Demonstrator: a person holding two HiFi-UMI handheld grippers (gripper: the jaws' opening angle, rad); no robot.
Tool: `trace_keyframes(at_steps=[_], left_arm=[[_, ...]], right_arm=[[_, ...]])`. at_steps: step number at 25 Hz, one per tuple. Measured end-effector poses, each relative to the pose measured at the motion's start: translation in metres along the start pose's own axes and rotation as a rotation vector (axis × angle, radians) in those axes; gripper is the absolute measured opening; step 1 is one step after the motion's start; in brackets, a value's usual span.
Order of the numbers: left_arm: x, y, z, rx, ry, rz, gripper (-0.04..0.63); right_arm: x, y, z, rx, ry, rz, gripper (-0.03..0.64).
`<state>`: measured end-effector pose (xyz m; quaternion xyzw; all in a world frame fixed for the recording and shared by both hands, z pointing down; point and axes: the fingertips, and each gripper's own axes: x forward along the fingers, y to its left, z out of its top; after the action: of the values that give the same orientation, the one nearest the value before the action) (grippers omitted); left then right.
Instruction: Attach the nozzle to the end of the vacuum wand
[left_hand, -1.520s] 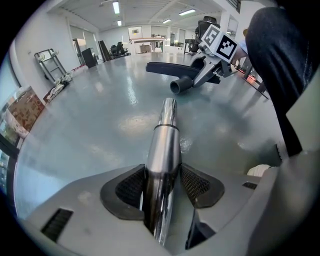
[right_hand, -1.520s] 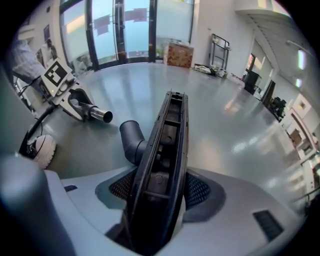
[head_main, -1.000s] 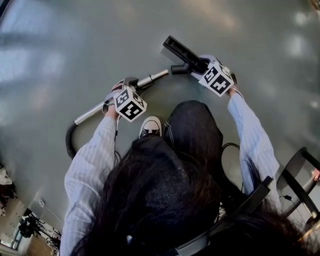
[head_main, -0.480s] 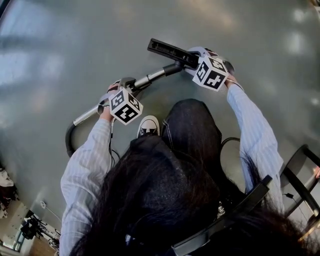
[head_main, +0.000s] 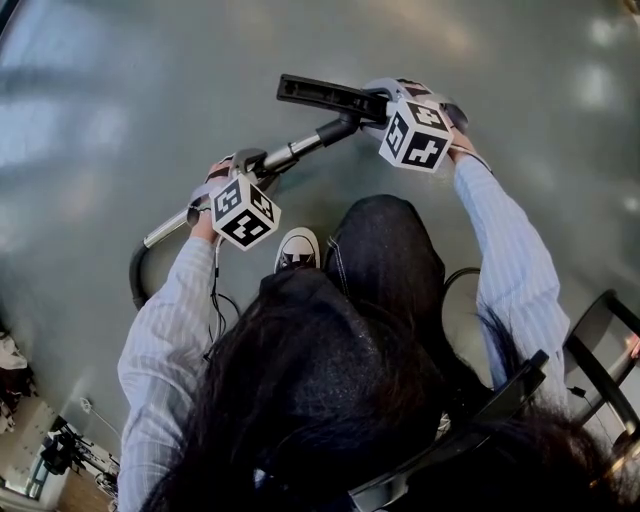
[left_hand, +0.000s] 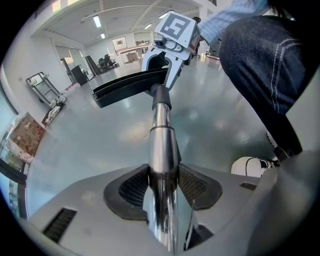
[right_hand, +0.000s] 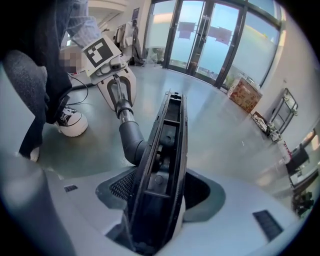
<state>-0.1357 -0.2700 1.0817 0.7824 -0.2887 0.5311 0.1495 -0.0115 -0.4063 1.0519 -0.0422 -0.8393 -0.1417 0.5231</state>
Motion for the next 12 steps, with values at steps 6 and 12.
trace_keyframes(at_steps=[6,12], left_arm=[[0.0011,-0.0014,0.0056,0.038,0.024,0.003,0.184],[0.0054,-0.0021,0.0100,0.048,0.063,-0.002,0.183]], right_arm=[[-0.0005,0.0055,-0.0035,0.094,0.020,0.105,0.264],[0.0013,0.0056,-0.0066,0.071,0.039,0.050,0.264]])
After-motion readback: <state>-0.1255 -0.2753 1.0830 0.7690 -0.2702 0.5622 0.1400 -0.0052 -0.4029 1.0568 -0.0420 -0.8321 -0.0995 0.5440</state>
